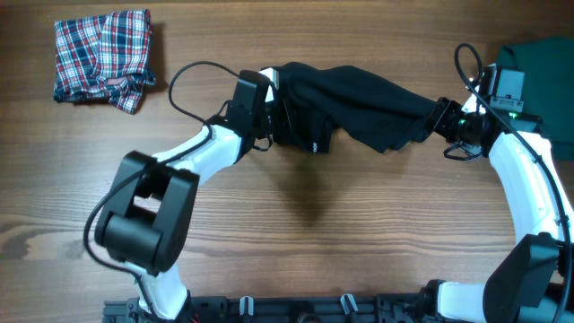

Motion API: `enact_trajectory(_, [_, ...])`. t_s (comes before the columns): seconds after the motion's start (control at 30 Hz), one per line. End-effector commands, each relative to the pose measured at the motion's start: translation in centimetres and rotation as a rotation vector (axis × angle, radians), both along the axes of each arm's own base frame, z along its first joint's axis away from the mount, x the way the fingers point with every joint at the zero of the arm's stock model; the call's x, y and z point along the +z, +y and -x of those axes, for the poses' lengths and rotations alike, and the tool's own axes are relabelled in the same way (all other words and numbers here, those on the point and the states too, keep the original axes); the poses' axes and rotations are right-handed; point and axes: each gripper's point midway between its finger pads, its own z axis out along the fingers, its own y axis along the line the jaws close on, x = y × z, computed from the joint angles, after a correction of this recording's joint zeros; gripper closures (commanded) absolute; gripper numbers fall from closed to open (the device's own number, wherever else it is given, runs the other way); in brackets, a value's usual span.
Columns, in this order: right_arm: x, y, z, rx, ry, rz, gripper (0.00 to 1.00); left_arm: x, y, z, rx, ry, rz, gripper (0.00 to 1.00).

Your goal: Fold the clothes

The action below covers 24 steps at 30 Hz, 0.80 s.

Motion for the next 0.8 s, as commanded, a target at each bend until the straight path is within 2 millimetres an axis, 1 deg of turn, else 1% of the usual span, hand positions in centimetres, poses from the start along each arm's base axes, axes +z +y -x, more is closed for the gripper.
enact_trajectory(0.0, [-0.9,0.6,0.3,0.0,0.022,-0.035,0.2,6.0,-0.3,-0.4,-0.014,-0.109,0.036,0.96])
enact_trajectory(0.1, [-0.8,0.7,0.2,0.002,0.021,-0.038,0.19,9.1,-0.2,0.3,-0.066,-0.184,0.026,0.96])
enact_trajectory(0.17, [-0.7,1.5,0.1,0.022,0.01,-0.083,0.19,11.5,0.0,0.9,-0.07,-0.222,0.035,0.96])
enact_trajectory(0.2, [-0.6,1.9,-0.1,0.033,0.002,-0.106,0.19,12.3,0.1,1.1,-0.07,-0.231,0.038,0.96])
enact_trajectory(0.27, [-0.5,2.0,-0.1,0.014,0.002,-0.121,0.18,13.0,0.3,1.5,-0.07,-0.237,0.041,0.96])
enact_trajectory(0.4, [-0.6,2.0,0.0,0.015,0.004,-0.121,0.16,13.4,0.4,1.8,-0.07,-0.235,0.041,0.94])
enact_trajectory(0.47, [-0.6,2.0,0.0,0.016,0.004,-0.121,0.15,14.0,0.4,2.0,-0.077,-0.245,0.05,0.96])
enact_trajectory(0.53, [-0.6,2.0,0.0,0.016,0.005,-0.121,0.15,15.5,0.3,2.4,-0.088,-0.274,0.069,0.96])
enact_trajectory(0.6, [-0.6,2.1,0.1,0.015,0.009,-0.122,0.15,17.7,0.5,2.9,-0.087,-0.321,0.087,0.96])
enact_trajectory(0.63, [-0.7,2.1,0.1,0.016,0.01,-0.122,0.15,19.4,0.7,3.3,-0.086,-0.356,0.1,0.96])
enact_trajectory(0.7, [-0.7,2.1,0.1,0.017,0.012,-0.127,0.14,21.6,1.0,4.0,-0.087,-0.405,0.115,0.96])
enact_trajectory(0.73, [-0.7,2.3,0.2,0.021,0.012,-0.134,0.13,23.2,1.3,4.6,-0.092,-0.447,0.122,0.96])
enact_trajectory(0.77, [-0.7,2.5,0.2,0.026,0.013,-0.146,0.12,24.2,1.5,5.1,-0.096,-0.47,0.122,0.96])
